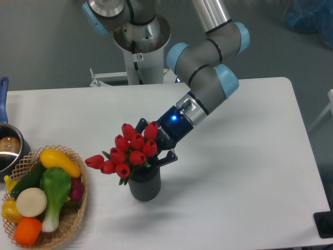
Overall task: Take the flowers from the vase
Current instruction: 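Close the gripper on the bunch of tulip stems, then lift the gripped tulips upward, drawing the stems out of the vase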
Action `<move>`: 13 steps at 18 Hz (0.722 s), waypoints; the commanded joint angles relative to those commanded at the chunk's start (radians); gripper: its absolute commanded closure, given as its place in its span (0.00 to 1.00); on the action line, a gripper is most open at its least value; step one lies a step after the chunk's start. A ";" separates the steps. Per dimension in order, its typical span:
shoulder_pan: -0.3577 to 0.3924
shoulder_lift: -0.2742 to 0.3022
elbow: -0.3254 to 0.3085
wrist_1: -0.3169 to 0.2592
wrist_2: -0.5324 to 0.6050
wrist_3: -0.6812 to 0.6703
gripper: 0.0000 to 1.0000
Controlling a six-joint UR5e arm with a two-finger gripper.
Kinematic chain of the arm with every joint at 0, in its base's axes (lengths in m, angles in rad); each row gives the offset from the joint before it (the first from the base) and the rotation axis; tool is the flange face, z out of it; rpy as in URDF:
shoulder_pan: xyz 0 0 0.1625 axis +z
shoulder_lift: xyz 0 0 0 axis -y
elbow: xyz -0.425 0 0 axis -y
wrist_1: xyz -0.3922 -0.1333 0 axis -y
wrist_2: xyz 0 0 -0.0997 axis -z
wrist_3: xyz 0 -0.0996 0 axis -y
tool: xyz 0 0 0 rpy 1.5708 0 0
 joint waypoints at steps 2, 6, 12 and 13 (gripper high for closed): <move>-0.002 0.002 0.000 0.000 -0.023 -0.009 0.59; 0.005 0.035 0.002 0.000 -0.052 -0.077 0.59; 0.006 0.063 0.003 0.000 -0.069 -0.104 0.59; 0.005 0.069 0.003 0.000 -0.075 -0.104 0.59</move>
